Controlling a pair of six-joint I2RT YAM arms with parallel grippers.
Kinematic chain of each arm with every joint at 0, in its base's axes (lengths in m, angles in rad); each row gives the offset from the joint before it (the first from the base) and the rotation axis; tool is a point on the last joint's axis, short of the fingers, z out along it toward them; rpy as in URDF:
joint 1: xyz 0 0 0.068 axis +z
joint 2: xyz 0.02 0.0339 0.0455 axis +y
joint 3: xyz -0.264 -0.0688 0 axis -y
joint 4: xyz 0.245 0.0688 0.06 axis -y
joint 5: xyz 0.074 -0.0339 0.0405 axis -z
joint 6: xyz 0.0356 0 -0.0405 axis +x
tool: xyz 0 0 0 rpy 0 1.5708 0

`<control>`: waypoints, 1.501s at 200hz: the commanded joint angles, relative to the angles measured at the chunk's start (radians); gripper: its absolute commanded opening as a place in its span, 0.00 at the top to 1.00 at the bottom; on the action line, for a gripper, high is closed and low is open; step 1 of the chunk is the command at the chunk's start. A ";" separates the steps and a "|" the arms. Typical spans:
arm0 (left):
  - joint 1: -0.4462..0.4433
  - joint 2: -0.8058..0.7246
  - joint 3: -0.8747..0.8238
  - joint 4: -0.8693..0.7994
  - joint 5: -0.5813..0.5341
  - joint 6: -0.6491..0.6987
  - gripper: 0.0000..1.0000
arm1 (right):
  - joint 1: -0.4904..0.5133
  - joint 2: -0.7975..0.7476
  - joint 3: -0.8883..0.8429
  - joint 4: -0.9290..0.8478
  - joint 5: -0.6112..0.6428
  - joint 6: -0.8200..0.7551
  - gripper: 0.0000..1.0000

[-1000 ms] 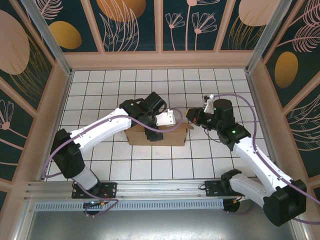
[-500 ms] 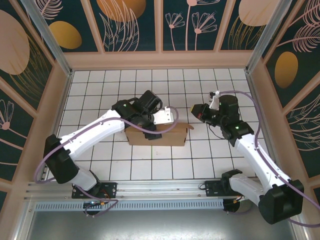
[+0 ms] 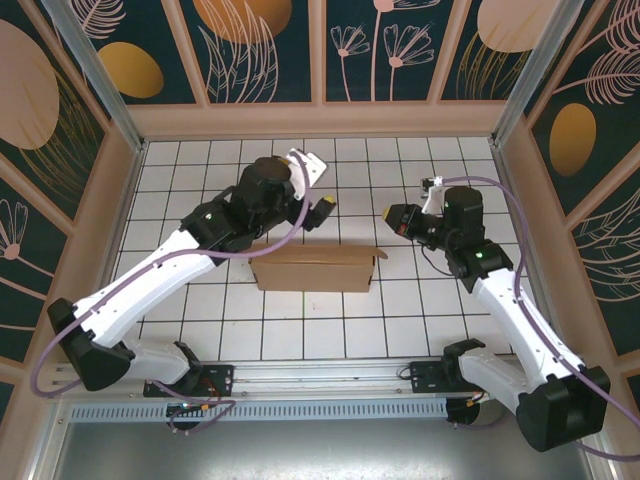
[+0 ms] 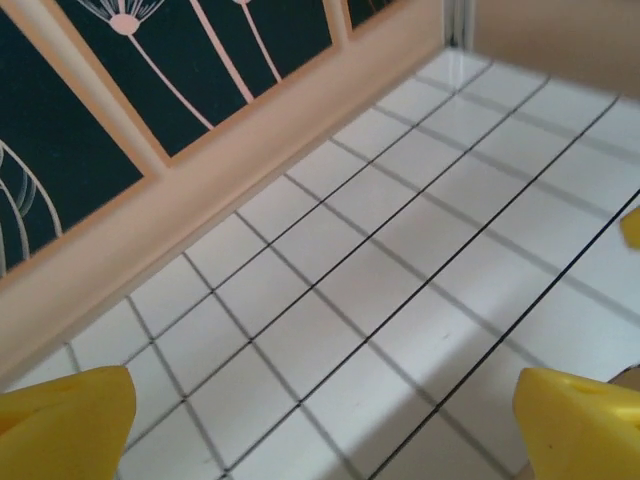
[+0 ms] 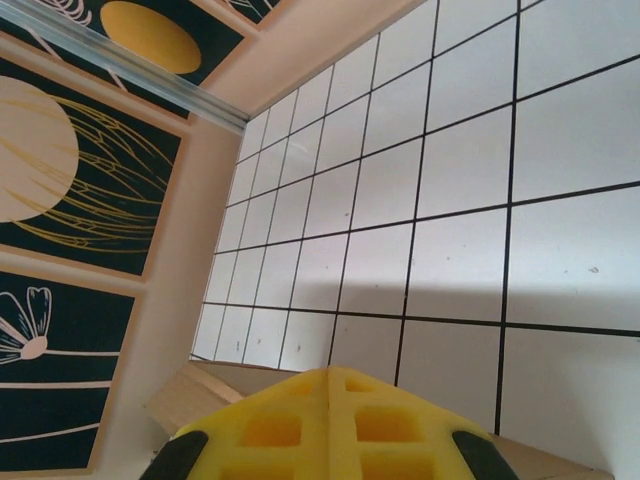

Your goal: Fold the paper box

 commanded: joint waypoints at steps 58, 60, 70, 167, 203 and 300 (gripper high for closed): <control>0.020 -0.237 -0.358 0.344 -0.014 -0.638 1.00 | 0.341 0.077 0.144 -0.147 0.273 -0.173 1.00; 0.021 -0.240 -0.364 0.347 -0.021 -0.641 1.00 | 0.345 0.078 0.144 -0.146 0.283 -0.170 1.00; 0.020 -0.253 -0.382 0.353 -0.050 -0.641 1.00 | 0.373 0.083 0.137 -0.127 0.314 -0.161 1.00; 0.021 -0.278 -0.483 0.339 -0.054 -0.682 1.00 | 0.531 0.137 0.007 -0.083 0.485 -0.159 1.00; 0.021 -0.273 -0.504 0.347 0.033 -0.712 1.00 | 0.661 0.156 -0.088 -0.056 0.665 -0.153 1.00; 0.027 -0.237 -0.630 0.406 0.329 -0.752 1.00 | 0.690 0.177 -0.136 -0.051 0.771 -0.105 1.00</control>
